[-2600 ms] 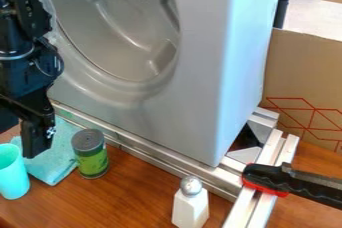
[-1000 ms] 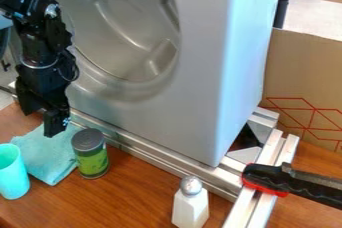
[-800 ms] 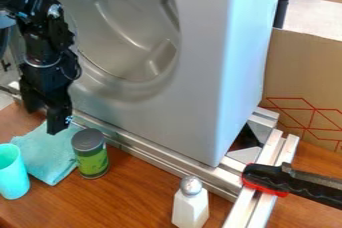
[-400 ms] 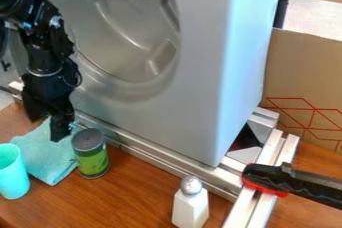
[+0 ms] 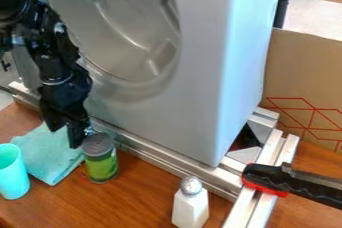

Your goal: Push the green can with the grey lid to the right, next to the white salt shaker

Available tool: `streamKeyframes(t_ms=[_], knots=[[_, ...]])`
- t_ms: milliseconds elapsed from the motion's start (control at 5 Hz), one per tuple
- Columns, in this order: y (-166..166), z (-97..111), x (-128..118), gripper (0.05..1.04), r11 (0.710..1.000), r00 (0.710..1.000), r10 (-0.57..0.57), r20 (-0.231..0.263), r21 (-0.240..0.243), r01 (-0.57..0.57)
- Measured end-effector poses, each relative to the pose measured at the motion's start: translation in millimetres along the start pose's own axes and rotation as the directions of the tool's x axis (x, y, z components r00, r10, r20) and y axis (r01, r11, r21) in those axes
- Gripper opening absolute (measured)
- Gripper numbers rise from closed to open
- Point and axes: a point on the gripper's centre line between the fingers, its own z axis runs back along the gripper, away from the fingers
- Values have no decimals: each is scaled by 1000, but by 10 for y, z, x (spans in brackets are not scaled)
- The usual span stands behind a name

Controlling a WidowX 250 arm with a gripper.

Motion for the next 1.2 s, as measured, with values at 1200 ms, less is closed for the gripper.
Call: streamKeyframes(t_ms=[1200], knots=[[-831,107,17,1001,937,991,-127,50,-321,136]])
